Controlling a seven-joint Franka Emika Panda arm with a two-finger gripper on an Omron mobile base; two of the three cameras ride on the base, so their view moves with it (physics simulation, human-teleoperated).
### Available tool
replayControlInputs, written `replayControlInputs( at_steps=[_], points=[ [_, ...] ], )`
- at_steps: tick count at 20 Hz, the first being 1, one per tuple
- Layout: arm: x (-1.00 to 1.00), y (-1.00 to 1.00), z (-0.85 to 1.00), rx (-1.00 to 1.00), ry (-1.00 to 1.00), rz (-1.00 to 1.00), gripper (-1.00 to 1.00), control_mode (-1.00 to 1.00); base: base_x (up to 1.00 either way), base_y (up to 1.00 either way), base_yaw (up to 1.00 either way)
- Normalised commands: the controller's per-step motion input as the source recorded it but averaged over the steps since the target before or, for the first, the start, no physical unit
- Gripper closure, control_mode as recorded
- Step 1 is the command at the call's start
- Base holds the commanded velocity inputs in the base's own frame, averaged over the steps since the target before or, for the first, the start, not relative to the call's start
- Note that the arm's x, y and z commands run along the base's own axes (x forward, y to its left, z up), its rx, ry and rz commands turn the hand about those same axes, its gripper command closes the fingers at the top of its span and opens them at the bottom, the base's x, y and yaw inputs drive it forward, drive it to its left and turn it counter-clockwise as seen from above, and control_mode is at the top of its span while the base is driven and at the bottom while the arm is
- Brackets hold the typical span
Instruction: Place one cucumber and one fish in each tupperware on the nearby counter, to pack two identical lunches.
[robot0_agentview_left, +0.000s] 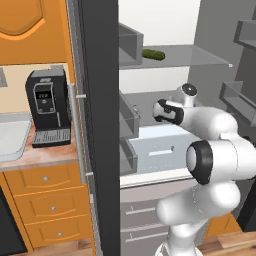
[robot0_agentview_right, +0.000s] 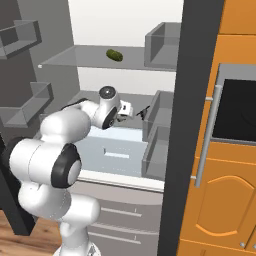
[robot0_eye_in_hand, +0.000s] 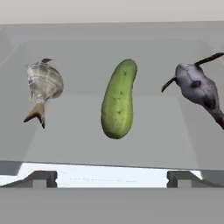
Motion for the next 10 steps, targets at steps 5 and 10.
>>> replayControlInputs(
  at_steps=[5, 10],
  points=[
    [0.59, 0.00, -0.25, 0.00, 0.00, 0.00, -1.00, -1.00, 0.00, 0.00, 0.00],
    [0.58, 0.00, -0.22, 0.00, -0.01, 0.00, -1.00, -1.00, 0.00, 0.00, 0.00]
  ],
)
